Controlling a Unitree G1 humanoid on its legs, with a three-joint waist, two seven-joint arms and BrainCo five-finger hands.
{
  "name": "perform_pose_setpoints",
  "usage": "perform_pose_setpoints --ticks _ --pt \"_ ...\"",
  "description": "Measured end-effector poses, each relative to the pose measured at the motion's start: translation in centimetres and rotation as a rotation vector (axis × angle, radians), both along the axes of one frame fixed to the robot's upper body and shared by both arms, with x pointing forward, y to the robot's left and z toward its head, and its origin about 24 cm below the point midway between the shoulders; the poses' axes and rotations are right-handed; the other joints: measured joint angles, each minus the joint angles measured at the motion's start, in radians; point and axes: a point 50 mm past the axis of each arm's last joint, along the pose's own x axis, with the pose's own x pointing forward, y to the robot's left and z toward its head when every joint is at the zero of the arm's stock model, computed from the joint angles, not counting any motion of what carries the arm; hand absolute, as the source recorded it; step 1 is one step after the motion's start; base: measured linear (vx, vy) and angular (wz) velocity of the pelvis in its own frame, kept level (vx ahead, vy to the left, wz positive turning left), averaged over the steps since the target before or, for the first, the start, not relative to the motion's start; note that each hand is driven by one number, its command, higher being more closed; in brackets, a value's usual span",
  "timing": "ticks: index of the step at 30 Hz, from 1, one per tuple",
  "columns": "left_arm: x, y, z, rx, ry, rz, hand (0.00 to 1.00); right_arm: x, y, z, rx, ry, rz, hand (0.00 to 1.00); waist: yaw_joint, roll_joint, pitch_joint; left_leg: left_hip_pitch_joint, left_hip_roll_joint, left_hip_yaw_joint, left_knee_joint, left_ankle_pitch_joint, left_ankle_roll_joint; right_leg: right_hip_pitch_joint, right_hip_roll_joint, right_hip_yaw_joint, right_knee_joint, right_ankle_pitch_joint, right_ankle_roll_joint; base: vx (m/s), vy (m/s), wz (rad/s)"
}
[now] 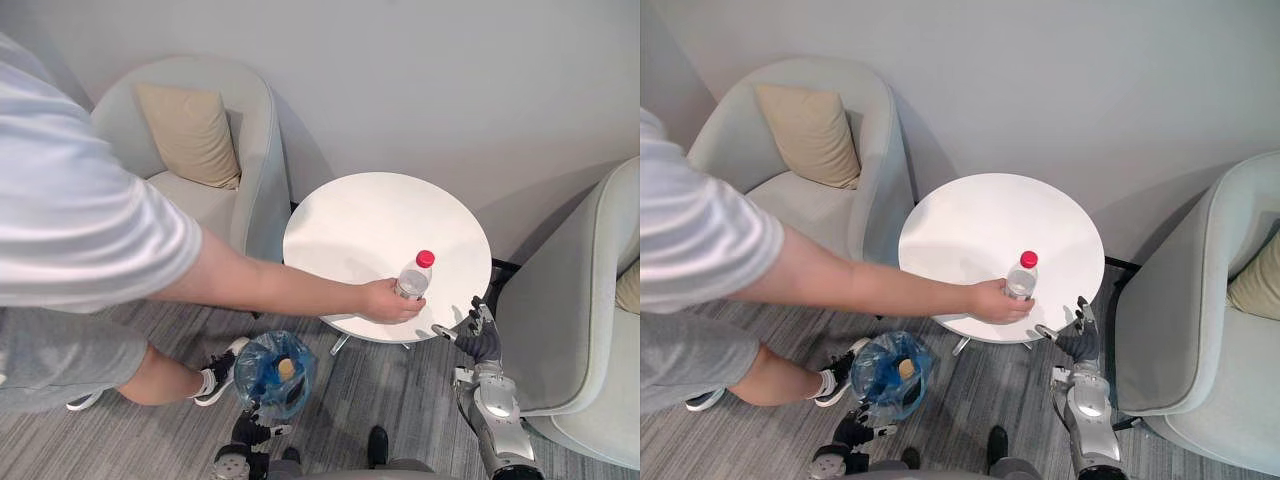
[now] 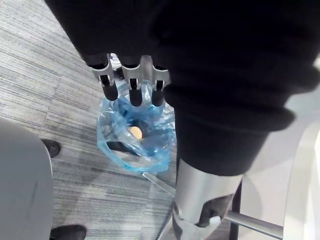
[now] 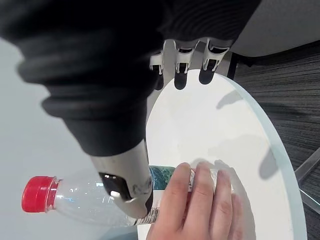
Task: Gather rubbish on tea table into small bin, then transfer packed bag to large trash can.
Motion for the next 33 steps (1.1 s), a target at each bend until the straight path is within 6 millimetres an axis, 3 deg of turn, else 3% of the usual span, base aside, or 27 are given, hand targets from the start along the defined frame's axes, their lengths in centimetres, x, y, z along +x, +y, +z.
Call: perform_pose_setpoints --ticks 12,33 --pt "0.4 0.0 0.1 0.000 -0.016 -0.002 0.00 2.4 1.6 0.5 -0.010 -0.014 0.085 0.00 0.006 0.006 0.013 -0.004 -0.004 -0.011 0.001 0.006 0.003 -0.006 -0.003 -0.007 0.000 0.002 -0.003 0.03 0.013 0.03" --pt "0.4 -0.1 0.2 0.002 -0.020 -0.010 0.00 2.0 1.6 0.3 -0.033 -0.002 0.094 0.00 0.002 0.002 0.024 0.017 -0.001 -0.025 -0.014 0.007 0.004 0.012 -0.001 -0.021 0.000 -0.002 -0.001 -0.03 -0.001 0.01"
